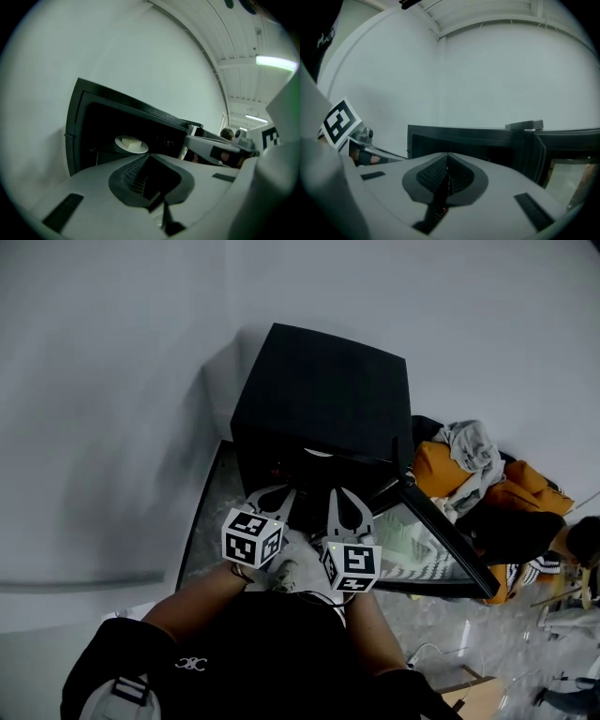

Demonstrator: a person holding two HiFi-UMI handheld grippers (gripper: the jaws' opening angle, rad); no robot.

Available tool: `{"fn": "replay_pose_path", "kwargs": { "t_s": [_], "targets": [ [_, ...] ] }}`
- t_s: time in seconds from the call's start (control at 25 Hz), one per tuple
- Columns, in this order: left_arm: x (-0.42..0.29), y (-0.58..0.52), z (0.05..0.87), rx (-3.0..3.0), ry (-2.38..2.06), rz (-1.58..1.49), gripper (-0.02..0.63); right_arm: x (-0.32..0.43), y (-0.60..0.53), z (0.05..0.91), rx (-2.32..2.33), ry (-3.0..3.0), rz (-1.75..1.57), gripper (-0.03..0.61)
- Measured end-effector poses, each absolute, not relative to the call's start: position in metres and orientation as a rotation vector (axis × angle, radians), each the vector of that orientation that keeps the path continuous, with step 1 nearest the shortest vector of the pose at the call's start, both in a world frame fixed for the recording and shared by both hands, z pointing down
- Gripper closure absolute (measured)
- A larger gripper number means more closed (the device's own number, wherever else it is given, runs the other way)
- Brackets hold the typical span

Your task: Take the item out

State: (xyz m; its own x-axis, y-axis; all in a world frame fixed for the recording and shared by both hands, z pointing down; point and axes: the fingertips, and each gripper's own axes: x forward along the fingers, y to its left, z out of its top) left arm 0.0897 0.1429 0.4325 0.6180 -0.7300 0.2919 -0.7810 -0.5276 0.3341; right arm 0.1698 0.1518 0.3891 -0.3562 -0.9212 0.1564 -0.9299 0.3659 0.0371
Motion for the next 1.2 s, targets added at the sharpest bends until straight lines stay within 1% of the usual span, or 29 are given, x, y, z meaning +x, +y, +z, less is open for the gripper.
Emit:
{"fn": "replay_pose_path", "kwargs": {
  "t_s": [0.16,0.44,0.52,0.56,0.6,0.88,0.96,1.04,1.2],
  "targets": [
    [0.095,0.134,0.433,2.24,-1.116,-0.001,0.606,0.17,0.143,0.387,1.601,-2.504,0.115,0.572],
    [0.083,0.104,0.451,1.818,-1.038,-0.45,0.603,0.171,0.131,0.392,1.489,-2.549,0.121,0.572],
    [0.078,0.095,0.457,1.734,-1.03,-0.541,0.541,0.172,0.128,0.393,1.472,-2.554,0.129,0.572],
    [0.075,0.09,0.461,1.692,-1.024,-0.58,0.525,0.173,0.126,0.394,1.469,-2.555,0.13,0.572],
    [0.072,0.084,0.465,1.652,-1.018,-0.614,0.523,0.173,0.124,0.394,1.468,-2.554,0.129,0.572],
    [0.062,0.045,0.502,1.436,-1.009,-0.762,0.523,0.176,0.118,0.4,1.442,-2.539,0.118,0.572],
    [0.062,0.039,0.506,1.423,-1.002,-0.782,0.523,0.177,0.117,0.402,1.434,-2.526,0.115,0.572],
    [0.064,0.034,0.507,1.421,-0.998,-0.791,0.504,0.179,0.115,0.404,1.432,-2.518,0.106,0.572],
    [0.065,0.022,0.515,1.391,-1.008,-0.801,0.505,0.181,0.108,0.406,1.424,-2.522,0.075,0.572]
  ]
}}
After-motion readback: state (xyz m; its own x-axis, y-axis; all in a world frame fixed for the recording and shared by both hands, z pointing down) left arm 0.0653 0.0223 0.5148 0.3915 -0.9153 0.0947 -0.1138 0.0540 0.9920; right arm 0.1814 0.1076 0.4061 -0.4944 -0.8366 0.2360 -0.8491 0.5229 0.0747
